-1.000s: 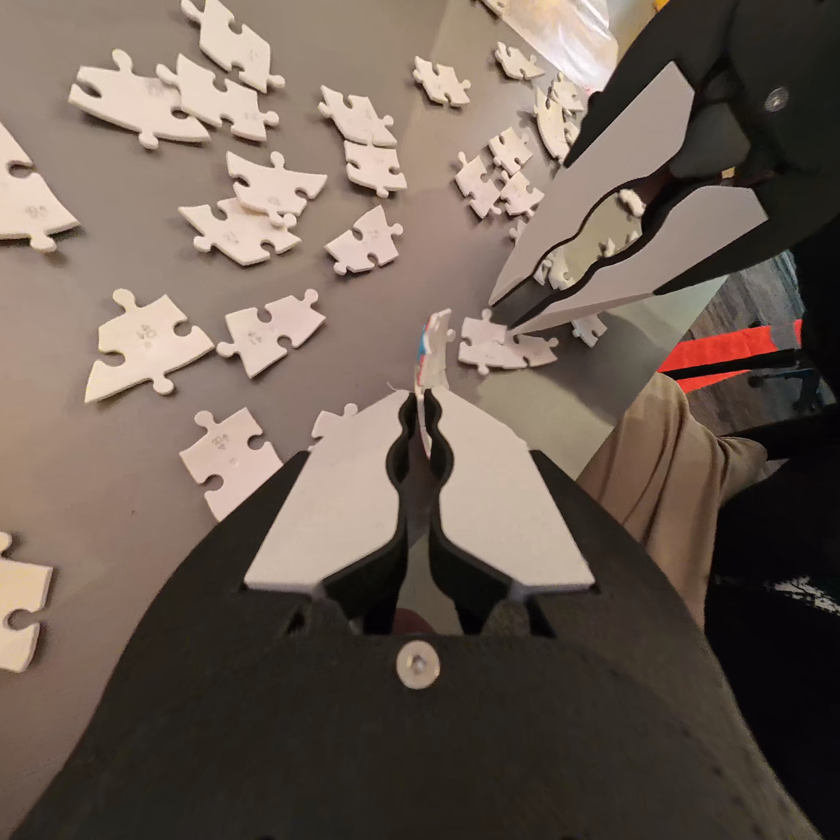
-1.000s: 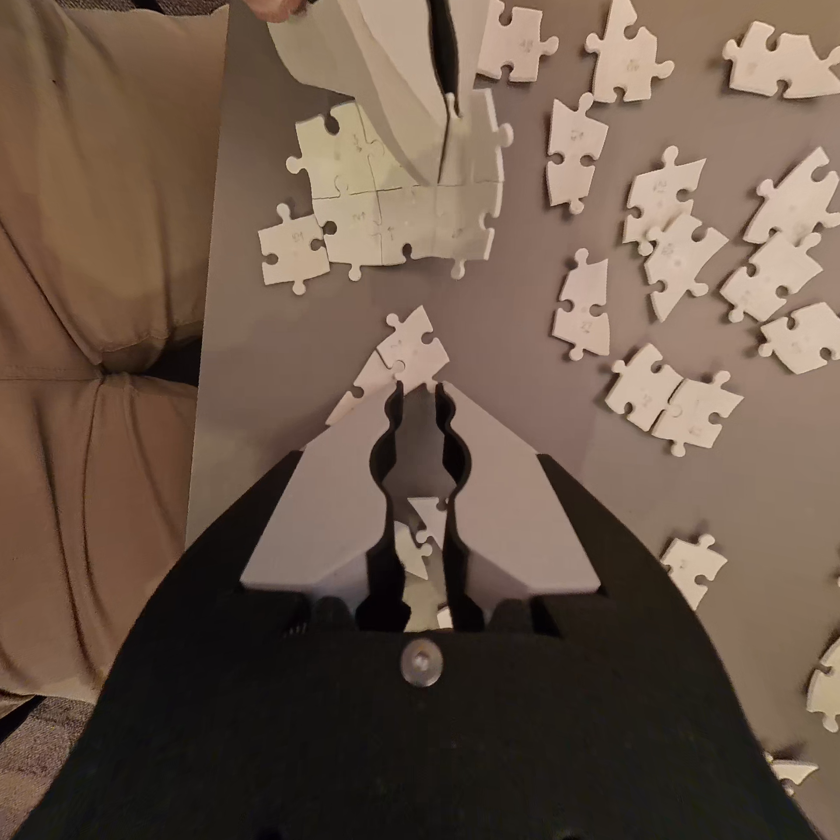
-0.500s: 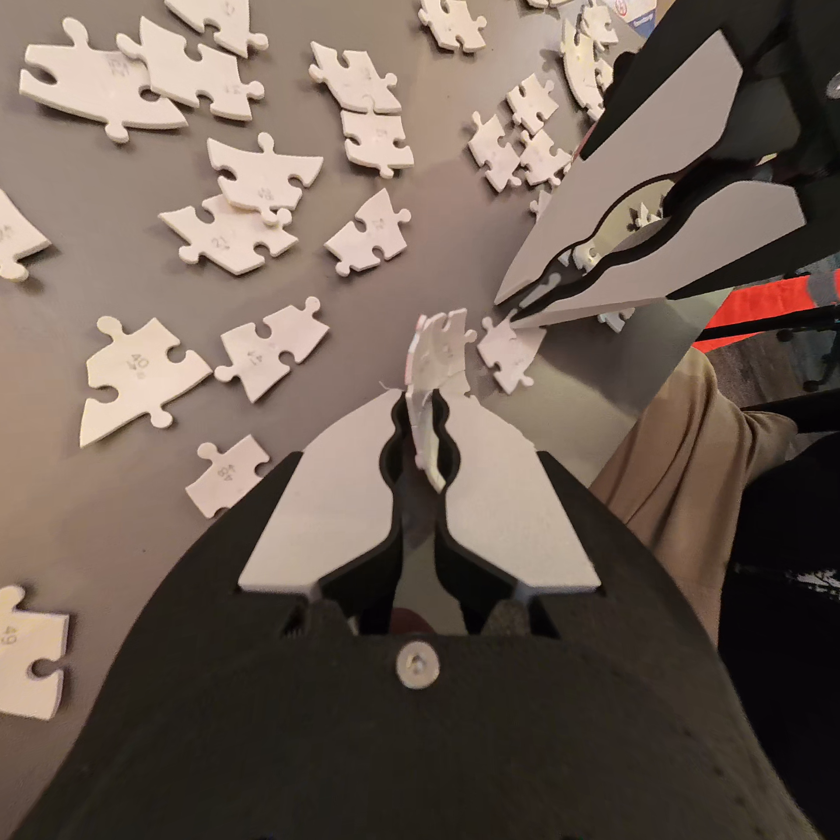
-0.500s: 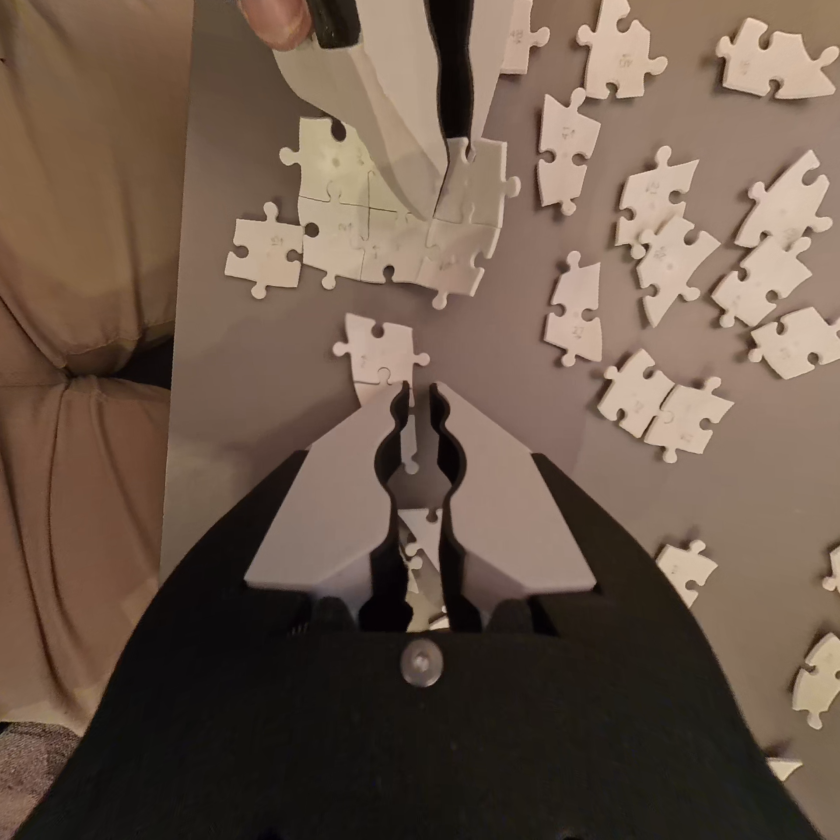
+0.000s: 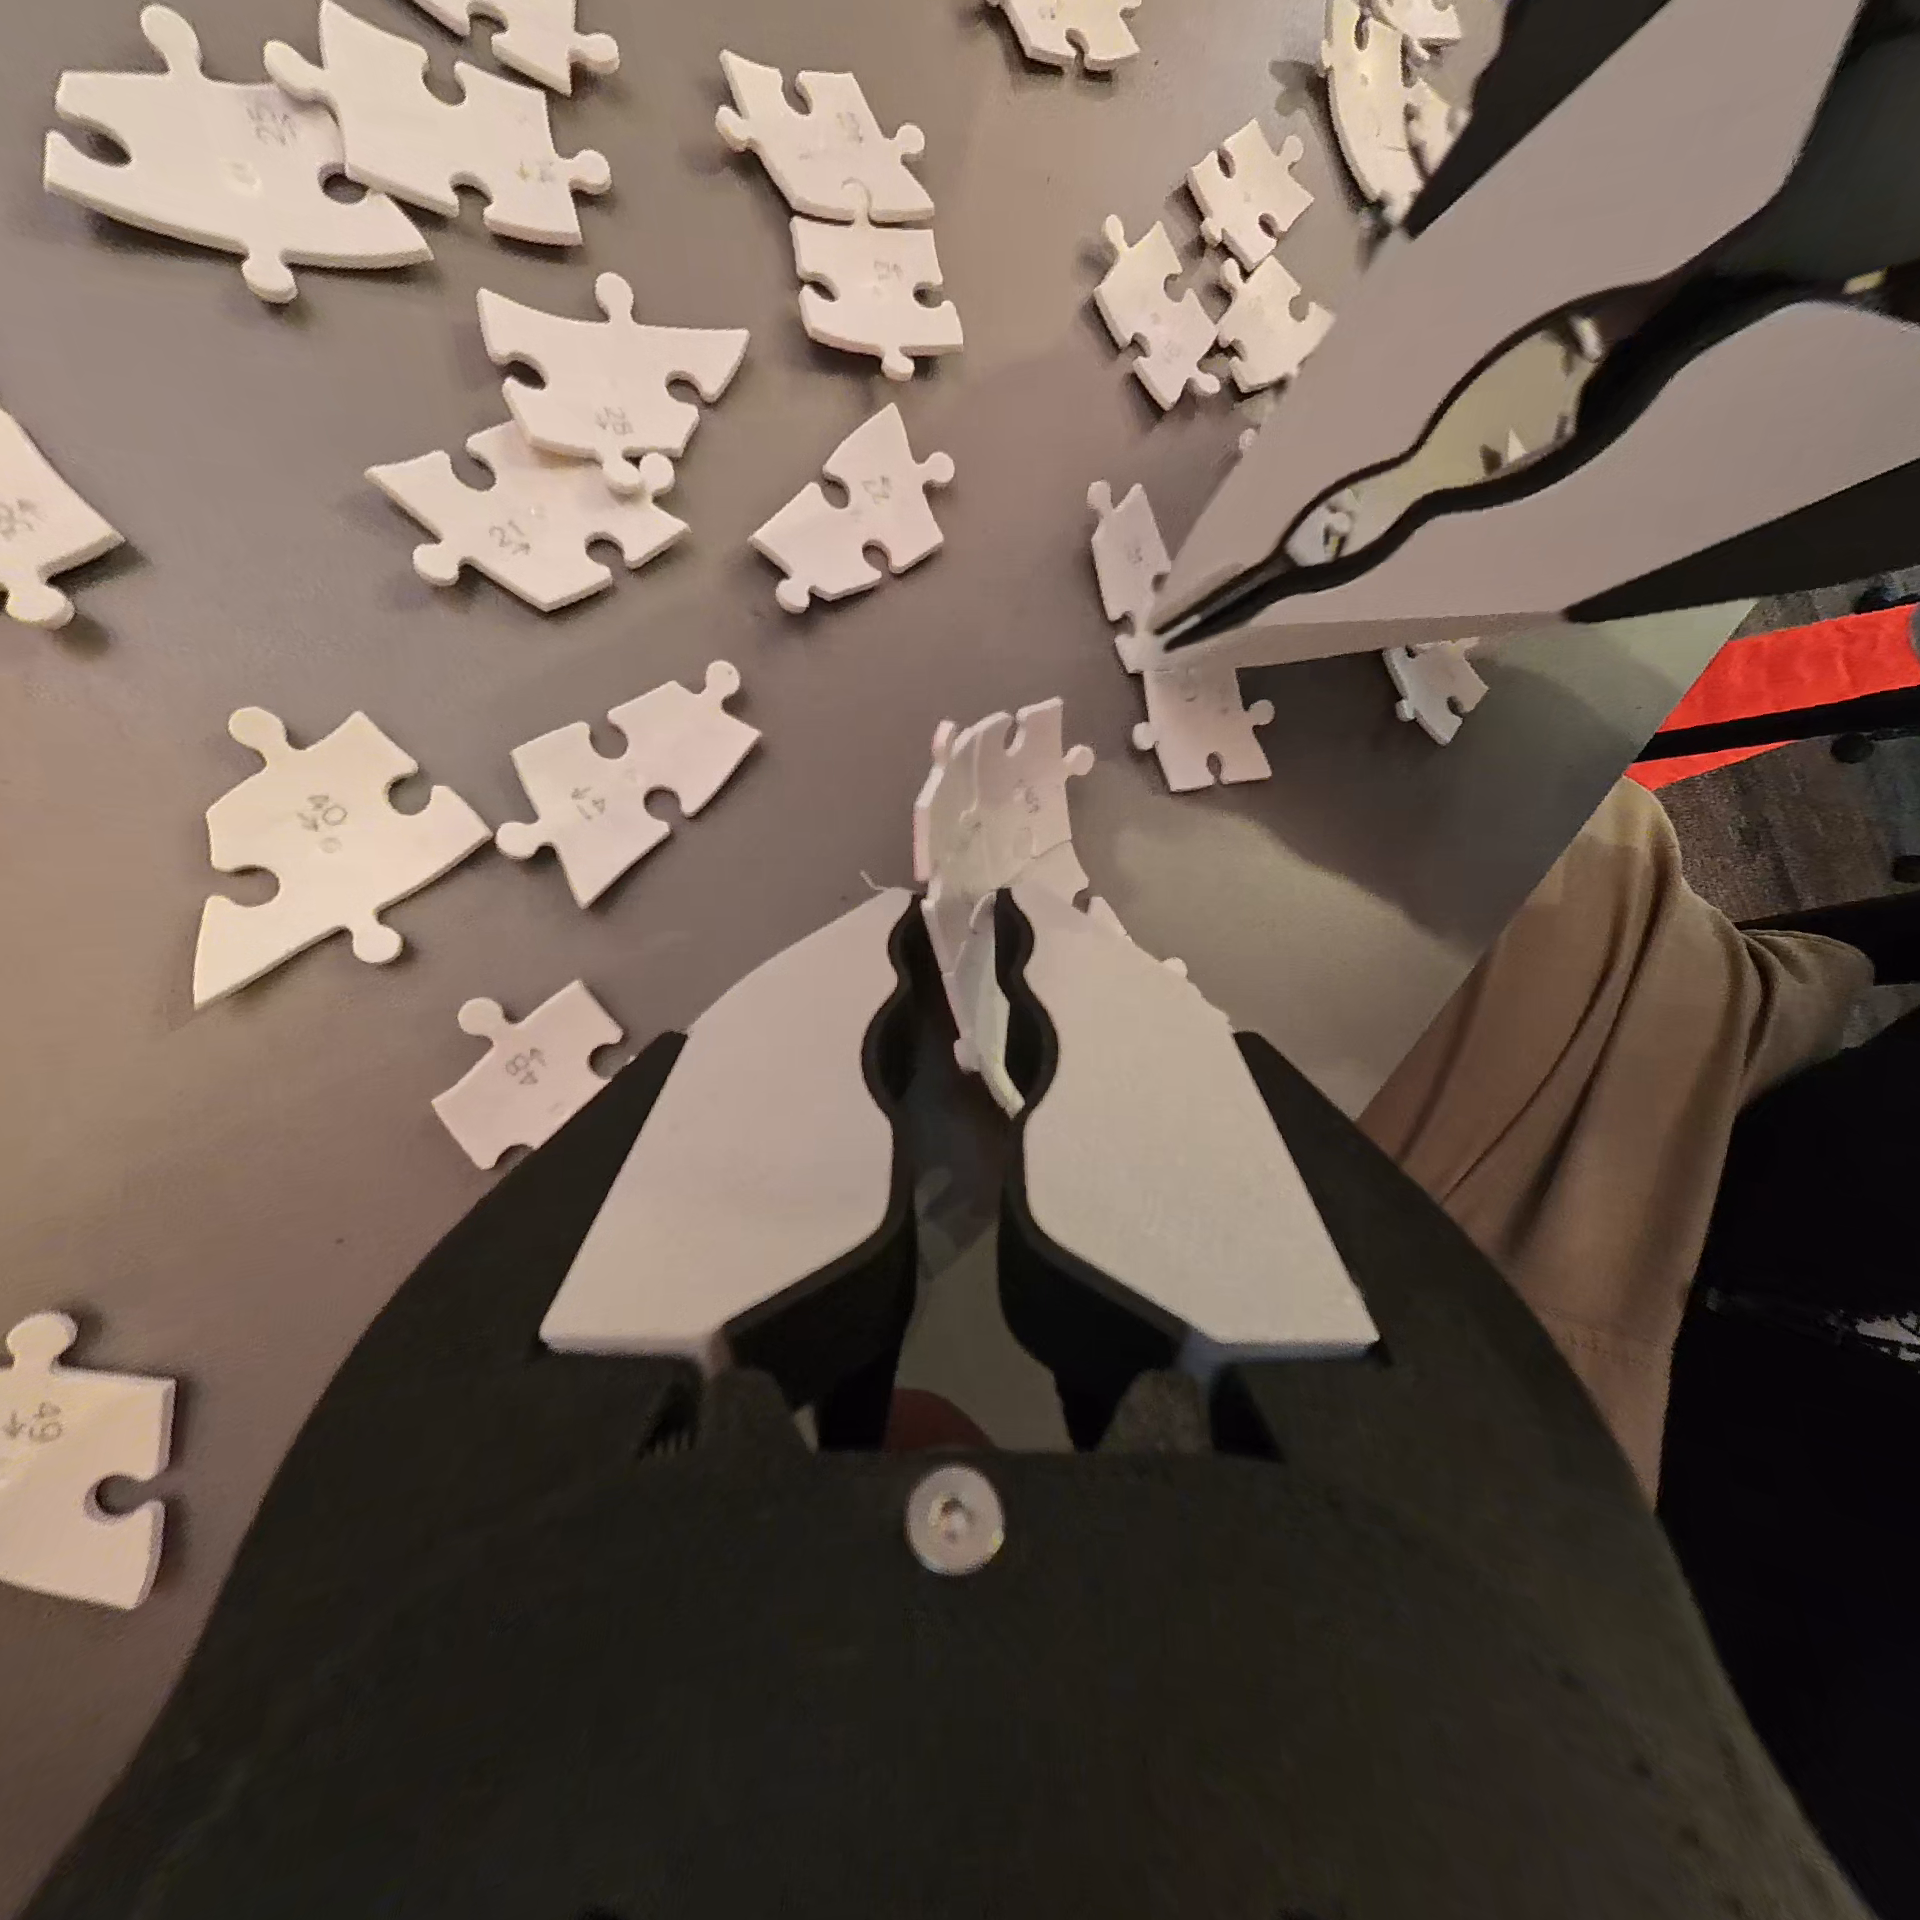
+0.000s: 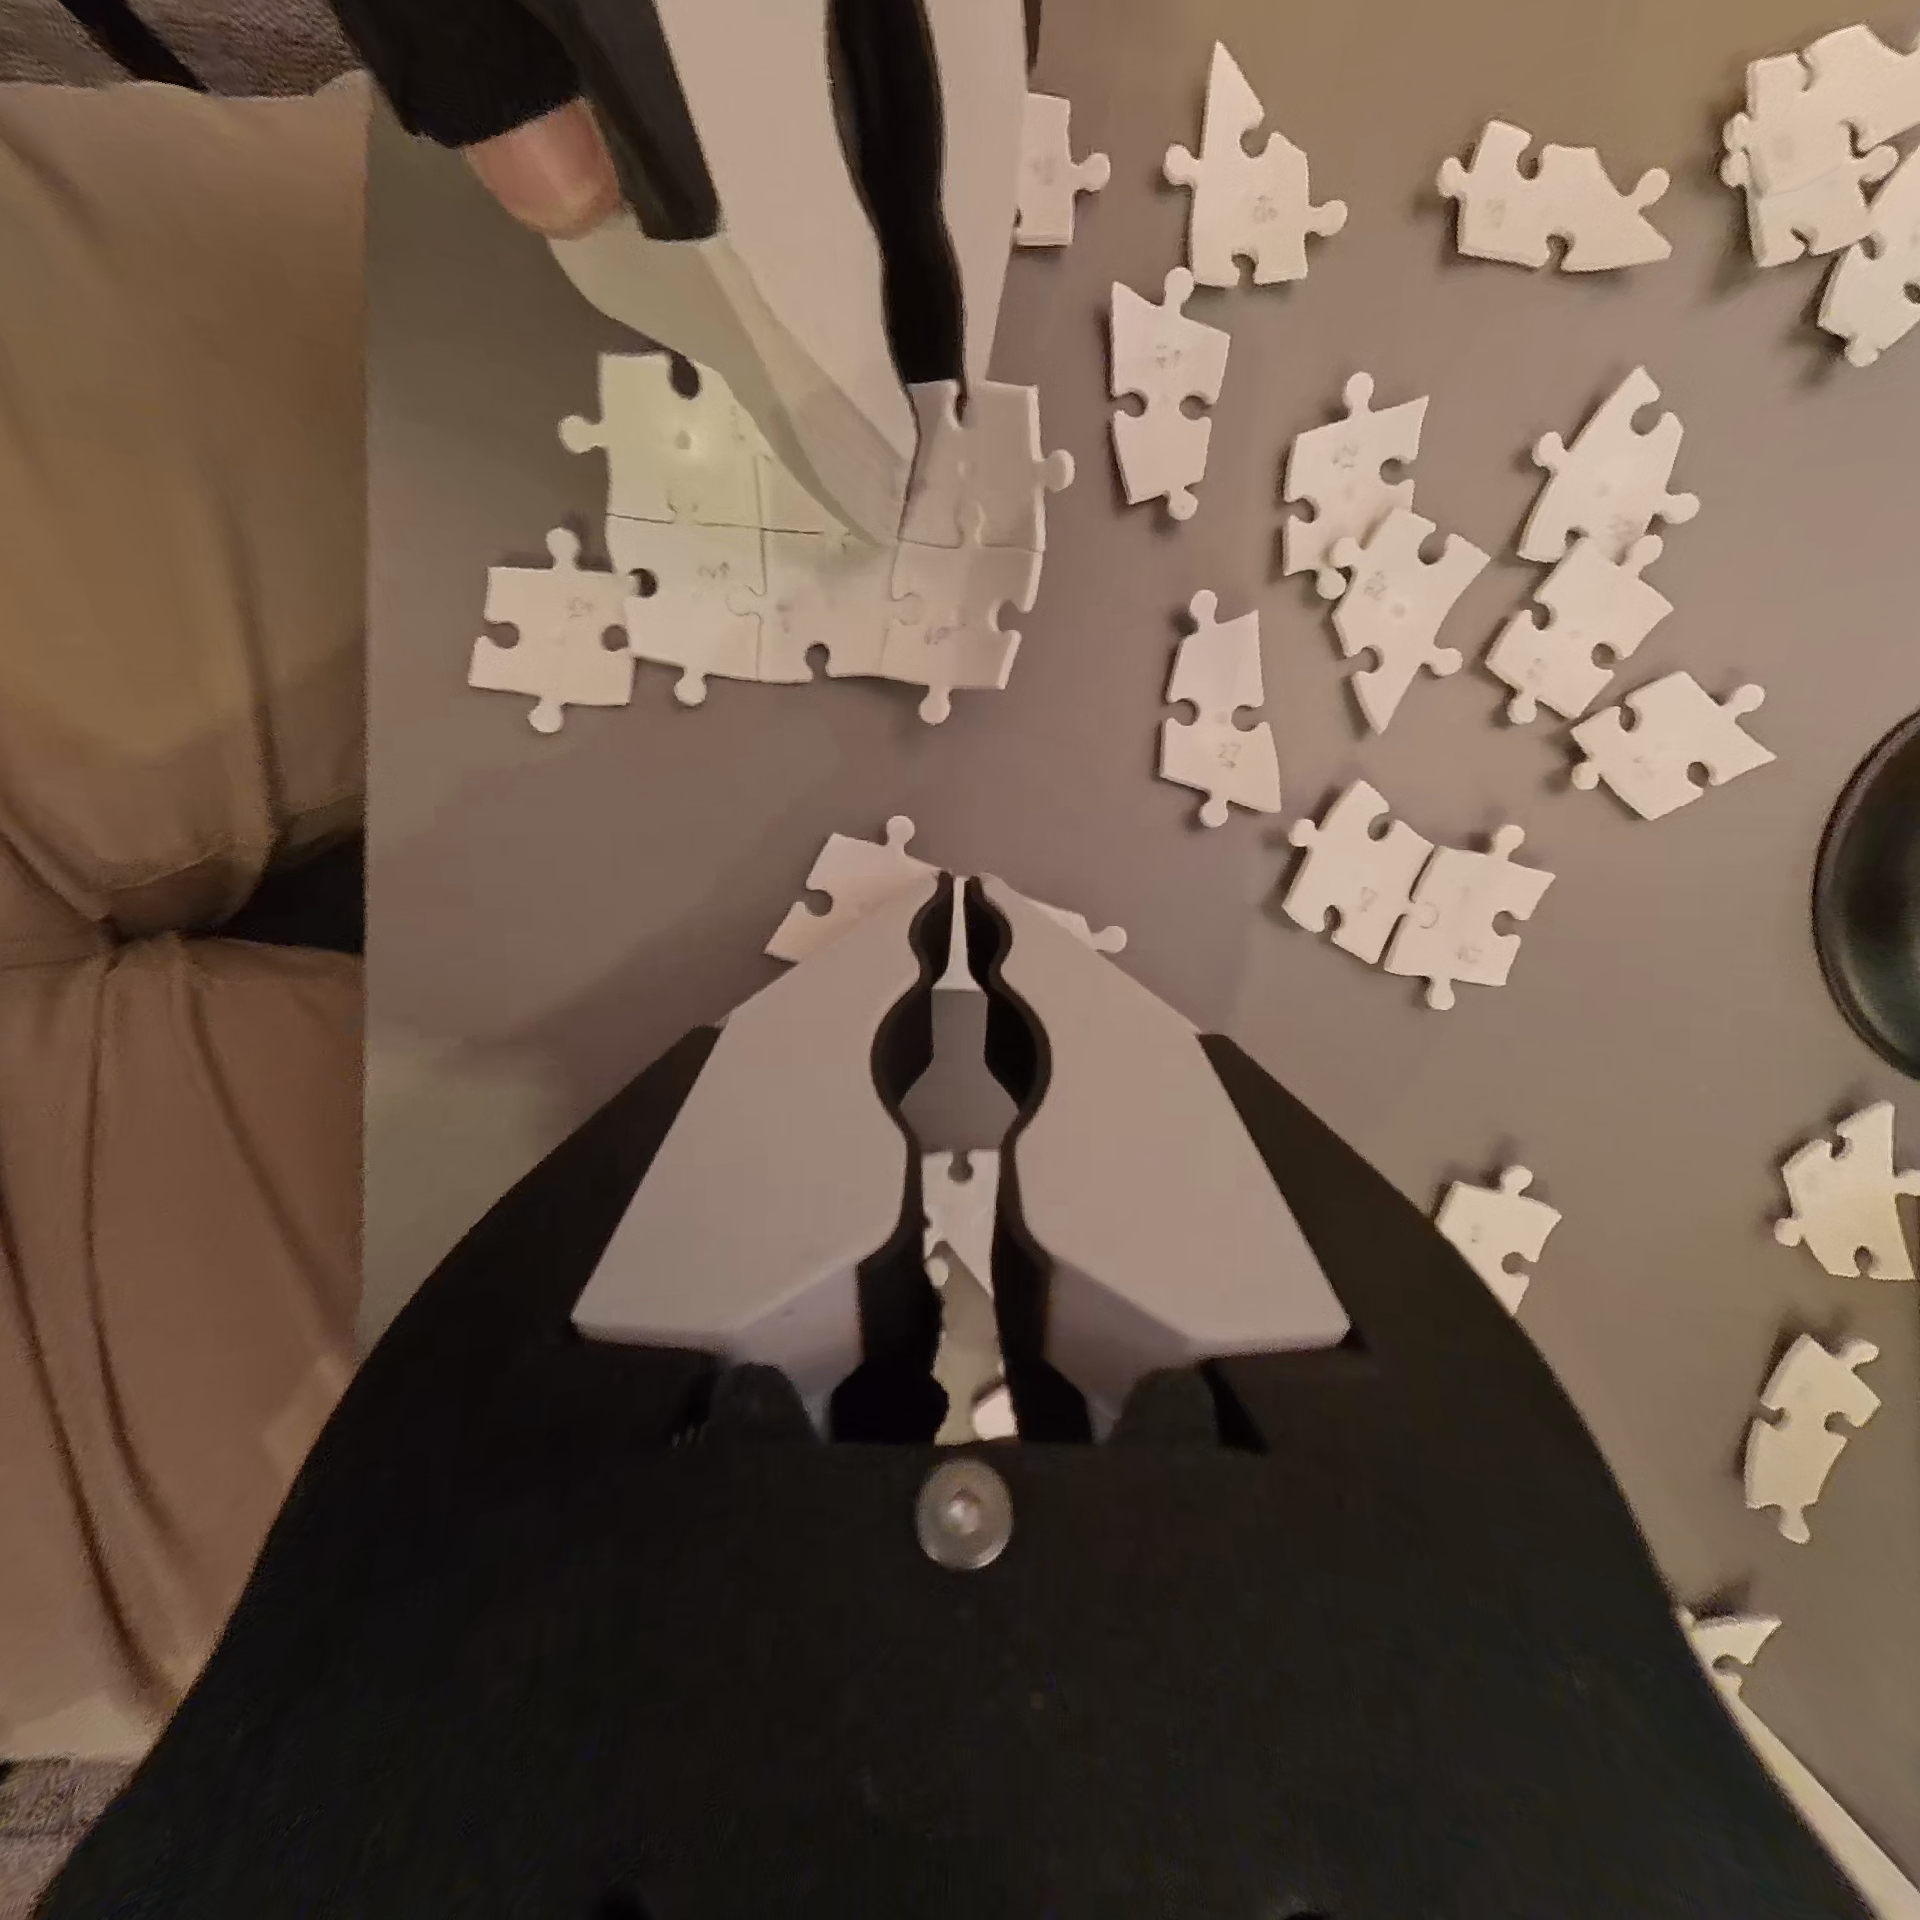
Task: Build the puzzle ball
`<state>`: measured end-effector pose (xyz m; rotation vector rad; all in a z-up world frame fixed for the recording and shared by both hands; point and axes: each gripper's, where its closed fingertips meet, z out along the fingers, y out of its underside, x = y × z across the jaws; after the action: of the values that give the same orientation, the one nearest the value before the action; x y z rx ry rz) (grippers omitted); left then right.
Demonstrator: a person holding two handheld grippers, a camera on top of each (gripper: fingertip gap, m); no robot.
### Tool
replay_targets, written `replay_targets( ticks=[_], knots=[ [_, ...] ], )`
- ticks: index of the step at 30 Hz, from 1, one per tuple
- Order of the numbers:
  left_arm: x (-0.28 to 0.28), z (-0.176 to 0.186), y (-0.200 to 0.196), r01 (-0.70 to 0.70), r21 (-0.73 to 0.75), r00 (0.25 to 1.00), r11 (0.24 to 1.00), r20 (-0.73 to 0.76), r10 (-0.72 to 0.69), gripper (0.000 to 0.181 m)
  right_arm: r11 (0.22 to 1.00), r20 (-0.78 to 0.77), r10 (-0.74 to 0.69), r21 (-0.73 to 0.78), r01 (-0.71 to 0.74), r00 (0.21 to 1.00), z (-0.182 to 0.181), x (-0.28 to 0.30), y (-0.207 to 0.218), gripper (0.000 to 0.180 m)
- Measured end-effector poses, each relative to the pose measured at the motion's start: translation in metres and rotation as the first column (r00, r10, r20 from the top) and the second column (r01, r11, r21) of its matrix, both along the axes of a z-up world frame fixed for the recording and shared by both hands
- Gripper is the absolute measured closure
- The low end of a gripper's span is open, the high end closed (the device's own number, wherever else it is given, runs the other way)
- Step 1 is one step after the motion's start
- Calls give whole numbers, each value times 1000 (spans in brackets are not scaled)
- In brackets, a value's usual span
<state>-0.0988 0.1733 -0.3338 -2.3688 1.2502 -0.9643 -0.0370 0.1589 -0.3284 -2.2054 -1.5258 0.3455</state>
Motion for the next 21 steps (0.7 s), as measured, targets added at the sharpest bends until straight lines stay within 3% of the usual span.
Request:
replay_targets(
  ticks=[1,7,21],
  knots=[
    [0,0,0,-3,0,1000,1000,-1,3,168,1000,-5,15,-14,-15,1000,3,1,-4,180],
    [-1,-1,1,-6,-4,1000,1000,-1,6,168,987,31,93,-133,-88,995,-10,7,-31,180],
    [3,-3,-1,-1,-2,1000,1000,-11,1,167,993,-62,-17,-117,9,998,-11,-15,-14,180]
  ],
)
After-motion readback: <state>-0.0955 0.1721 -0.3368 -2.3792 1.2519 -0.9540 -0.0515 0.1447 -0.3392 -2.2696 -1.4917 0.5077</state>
